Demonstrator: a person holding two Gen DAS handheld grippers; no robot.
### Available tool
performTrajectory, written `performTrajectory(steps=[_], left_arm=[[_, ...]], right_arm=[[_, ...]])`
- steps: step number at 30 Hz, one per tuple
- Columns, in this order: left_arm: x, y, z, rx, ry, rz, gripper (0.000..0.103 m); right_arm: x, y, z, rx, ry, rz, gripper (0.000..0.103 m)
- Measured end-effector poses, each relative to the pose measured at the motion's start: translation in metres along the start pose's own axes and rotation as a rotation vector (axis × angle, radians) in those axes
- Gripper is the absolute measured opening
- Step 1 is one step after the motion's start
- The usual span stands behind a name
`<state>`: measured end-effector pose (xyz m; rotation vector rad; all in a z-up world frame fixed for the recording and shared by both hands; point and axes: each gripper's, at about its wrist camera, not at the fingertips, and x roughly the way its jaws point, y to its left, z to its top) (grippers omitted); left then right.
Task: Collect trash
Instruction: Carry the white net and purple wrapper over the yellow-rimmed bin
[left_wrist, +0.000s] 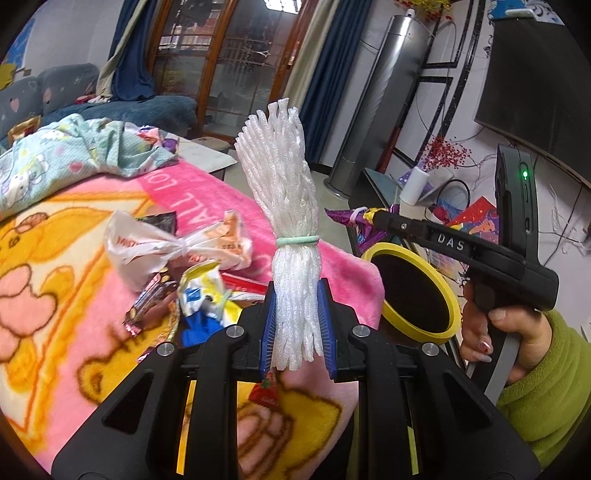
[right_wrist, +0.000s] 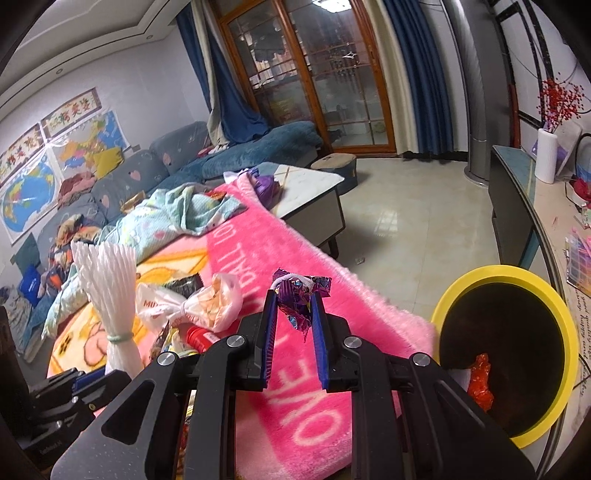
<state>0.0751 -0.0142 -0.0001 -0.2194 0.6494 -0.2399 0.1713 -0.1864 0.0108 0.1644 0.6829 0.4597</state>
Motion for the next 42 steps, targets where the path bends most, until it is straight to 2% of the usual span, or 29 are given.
performTrajectory(steps=[28,42], left_arm=[[0.044,-0.069,0.007,0.163,0.043,-0.114,0.015],[0.074,-0.104,0.01,0.216,0.067,-0.161,0.015]], right_arm=[[-0.039,-0.081,0.014,0.158,-0.098,-0.113,0.018],[-0.061,-0.13,0.013,0.235,-0.156,-0.209,0.018]])
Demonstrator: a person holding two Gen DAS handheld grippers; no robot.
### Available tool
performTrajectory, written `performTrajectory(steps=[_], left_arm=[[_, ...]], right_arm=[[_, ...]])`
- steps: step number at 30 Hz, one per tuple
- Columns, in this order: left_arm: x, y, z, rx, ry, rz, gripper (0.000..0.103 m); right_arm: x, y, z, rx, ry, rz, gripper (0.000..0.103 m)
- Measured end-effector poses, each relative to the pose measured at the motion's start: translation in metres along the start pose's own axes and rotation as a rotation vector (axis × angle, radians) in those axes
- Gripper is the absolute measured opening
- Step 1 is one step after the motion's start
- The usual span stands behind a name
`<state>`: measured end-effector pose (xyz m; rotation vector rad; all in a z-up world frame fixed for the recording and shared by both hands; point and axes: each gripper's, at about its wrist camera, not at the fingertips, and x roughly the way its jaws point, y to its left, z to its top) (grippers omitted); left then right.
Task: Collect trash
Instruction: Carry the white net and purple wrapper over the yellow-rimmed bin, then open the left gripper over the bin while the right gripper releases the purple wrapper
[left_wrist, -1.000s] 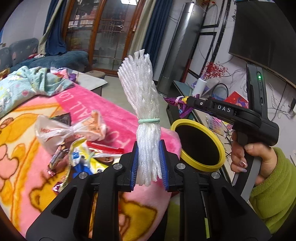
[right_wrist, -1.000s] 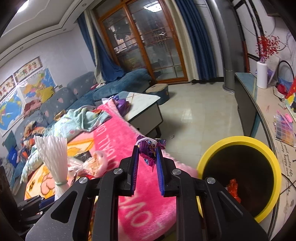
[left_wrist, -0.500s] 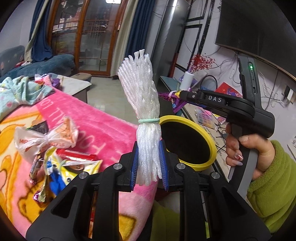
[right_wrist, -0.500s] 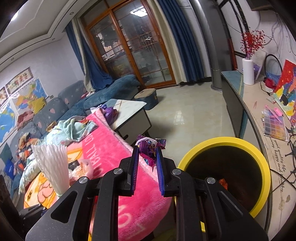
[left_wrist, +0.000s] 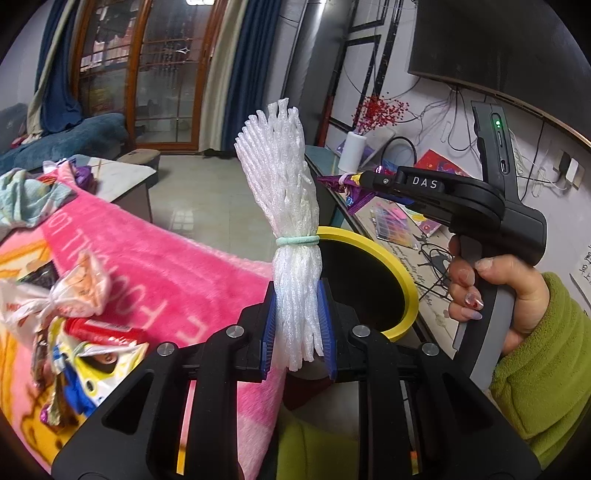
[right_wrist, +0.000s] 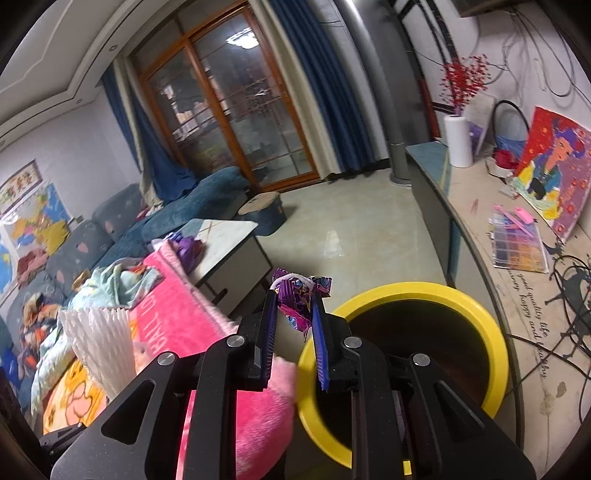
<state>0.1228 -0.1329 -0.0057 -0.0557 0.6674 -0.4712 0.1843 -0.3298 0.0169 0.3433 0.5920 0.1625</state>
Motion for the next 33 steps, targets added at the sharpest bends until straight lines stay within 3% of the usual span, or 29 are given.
performTrajectory(steps=[16,33], left_arm=[[0.066,-0.035,0.02,0.035,0.056,-0.069,0.015],[0.137,-0.039,0.01,0.026,0.178,-0.087,0.015]], right_arm=[[0.003,-0.083,0.001,0.152,0.034,-0.133,0.018],[0.03,-0.125,-0.015,0.221,0.147,-0.15,0.018]])
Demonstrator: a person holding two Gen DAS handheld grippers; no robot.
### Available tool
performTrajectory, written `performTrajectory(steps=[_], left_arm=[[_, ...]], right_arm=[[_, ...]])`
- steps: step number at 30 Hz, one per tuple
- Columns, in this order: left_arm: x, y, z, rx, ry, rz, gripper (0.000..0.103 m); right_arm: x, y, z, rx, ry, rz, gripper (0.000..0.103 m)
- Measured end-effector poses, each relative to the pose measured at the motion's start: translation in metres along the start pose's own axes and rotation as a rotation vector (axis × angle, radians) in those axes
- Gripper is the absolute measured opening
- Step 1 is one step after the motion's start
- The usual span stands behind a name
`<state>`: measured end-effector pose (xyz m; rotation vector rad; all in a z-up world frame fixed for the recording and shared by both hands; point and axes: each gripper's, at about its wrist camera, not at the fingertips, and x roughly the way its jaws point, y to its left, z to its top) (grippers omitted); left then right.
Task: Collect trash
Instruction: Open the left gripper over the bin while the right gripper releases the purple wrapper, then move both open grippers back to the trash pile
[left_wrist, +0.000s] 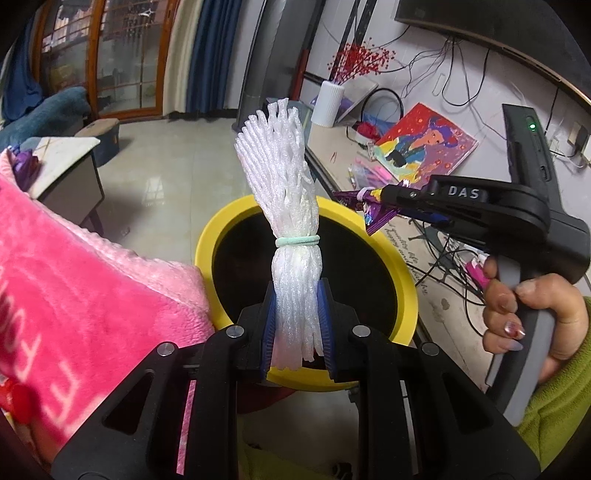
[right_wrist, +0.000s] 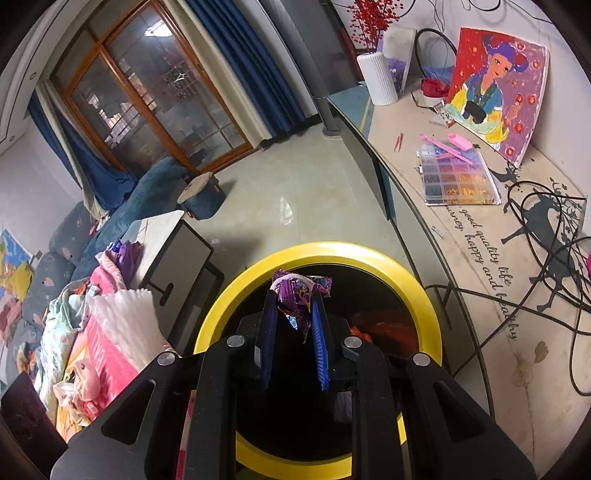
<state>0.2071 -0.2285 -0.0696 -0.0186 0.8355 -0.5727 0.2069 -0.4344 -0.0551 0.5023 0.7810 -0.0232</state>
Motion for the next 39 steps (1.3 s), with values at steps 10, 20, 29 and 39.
performTrajectory(steps=[10,20,29,39], left_arm=[[0.024,0.003,-0.001,-0.031,0.04,-0.016,0.018],[0.001,0.006,0.003,-0.058,-0.024,-0.008,0.077],[-0.032,0.014,0.004,-0.079,-0.102,0.044,0.092],[-0.074,0.034,-0.003,-0.116,-0.185,0.125,0.092]], right_arm=[[0.016,-0.011,-0.003,0.032,0.044,0.006,0.02],[0.016,-0.012,-0.002,0.038,0.032,-0.015,0.037],[0.002,0.005,-0.001,-0.002,-0.023,-0.041,0.049],[-0.011,0.038,-0.008,-0.071,-0.043,-0.016,0.054]])
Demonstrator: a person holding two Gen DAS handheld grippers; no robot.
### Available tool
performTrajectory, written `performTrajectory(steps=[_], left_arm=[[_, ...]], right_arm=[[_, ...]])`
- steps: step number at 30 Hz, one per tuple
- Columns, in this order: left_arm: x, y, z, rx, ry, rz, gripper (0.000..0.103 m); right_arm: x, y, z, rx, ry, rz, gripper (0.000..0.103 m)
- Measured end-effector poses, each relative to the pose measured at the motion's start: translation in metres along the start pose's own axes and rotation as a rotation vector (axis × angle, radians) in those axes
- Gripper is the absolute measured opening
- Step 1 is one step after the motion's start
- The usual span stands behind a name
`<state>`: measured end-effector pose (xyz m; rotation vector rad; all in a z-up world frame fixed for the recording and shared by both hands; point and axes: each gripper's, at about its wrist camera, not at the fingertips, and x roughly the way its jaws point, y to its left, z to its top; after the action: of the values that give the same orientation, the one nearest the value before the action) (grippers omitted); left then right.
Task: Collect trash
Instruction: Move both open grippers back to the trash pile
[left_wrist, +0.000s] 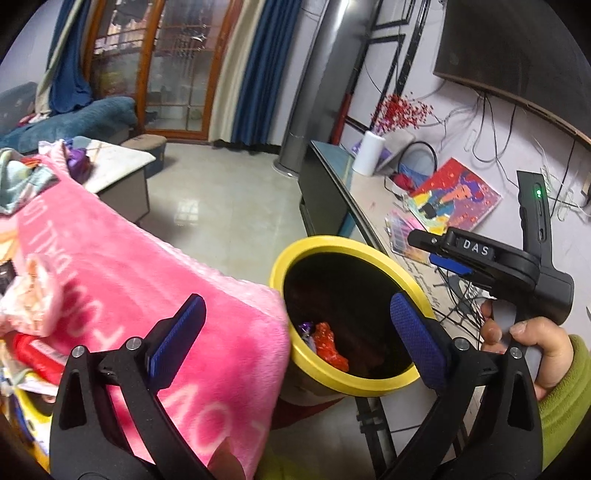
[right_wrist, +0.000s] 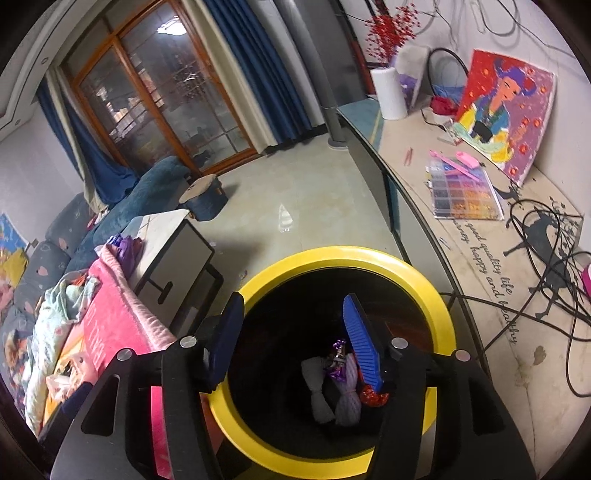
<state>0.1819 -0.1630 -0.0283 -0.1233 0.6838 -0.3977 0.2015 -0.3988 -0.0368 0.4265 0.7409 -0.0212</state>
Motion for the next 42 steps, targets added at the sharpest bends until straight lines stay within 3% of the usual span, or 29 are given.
performTrajectory(steps=[19,42], left_arm=[[-0.05,0.039,0.0,-0.053,-0.121,0.102,0.092],[-0.101,0.092,-0.007,-0.105,-0.234,0.271,0.092]], right_arm=[[-0.034,0.089,-0.028,-0.196,-0.05,0.096,0.069],[-0.046,0.17,-0.081,-0.394,-0.009,0.221,0.074]])
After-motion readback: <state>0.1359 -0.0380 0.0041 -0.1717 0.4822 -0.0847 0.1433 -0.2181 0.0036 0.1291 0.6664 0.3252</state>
